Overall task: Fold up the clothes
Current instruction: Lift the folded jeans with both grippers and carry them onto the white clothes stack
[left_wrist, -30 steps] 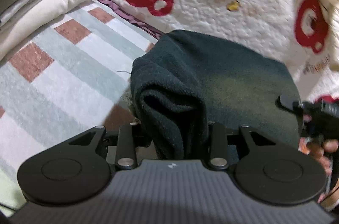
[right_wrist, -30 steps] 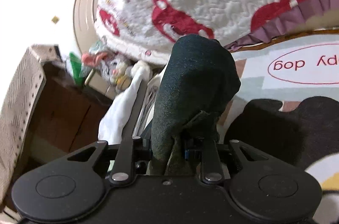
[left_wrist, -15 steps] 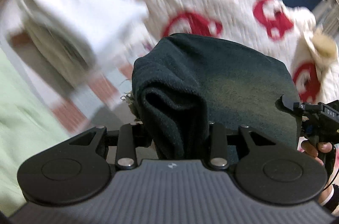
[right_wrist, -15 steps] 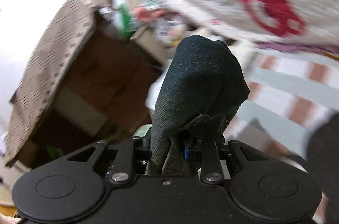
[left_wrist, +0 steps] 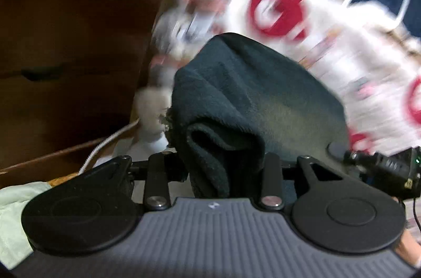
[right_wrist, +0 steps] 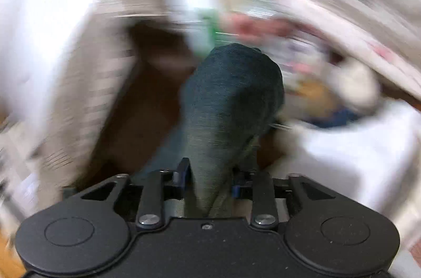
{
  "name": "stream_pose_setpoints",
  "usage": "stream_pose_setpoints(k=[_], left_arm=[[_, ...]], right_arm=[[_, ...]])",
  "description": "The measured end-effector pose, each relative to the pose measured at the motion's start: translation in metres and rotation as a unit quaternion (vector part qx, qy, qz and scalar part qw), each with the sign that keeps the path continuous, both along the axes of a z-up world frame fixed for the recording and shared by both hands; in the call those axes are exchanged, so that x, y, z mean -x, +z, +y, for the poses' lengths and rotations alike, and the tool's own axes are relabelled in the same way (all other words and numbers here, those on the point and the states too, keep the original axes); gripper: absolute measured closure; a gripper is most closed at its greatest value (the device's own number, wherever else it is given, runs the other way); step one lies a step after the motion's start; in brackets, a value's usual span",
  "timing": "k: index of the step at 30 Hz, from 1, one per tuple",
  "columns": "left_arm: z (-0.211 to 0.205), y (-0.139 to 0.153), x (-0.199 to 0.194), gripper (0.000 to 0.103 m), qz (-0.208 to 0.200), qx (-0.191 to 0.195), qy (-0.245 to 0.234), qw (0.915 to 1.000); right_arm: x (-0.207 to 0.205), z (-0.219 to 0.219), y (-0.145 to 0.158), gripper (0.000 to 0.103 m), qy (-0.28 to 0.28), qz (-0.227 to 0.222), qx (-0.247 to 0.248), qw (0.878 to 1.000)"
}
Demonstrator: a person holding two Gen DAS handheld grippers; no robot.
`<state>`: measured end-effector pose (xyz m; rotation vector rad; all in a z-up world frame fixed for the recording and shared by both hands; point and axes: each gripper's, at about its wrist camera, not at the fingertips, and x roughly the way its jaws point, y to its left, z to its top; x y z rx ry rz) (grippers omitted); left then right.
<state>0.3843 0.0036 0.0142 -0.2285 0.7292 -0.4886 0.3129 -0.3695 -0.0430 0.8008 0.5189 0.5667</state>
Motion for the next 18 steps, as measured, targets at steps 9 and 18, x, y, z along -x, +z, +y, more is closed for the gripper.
stream_pose_setpoints(k=[9,18], left_arm=[[-0.006,-0.078,-0.061,0.065,0.069,0.018,0.044,0.9965],[0.003,-0.065,-0.038,0.07,0.048,0.045,0.014,0.9977]], right_arm=[[-0.012,-0.001,-0.076,0.055,-0.103,0.038,-0.025,0.994],[-0.005,0.02,-0.039,0.077,-0.149,-0.025,-0.008,0.989]])
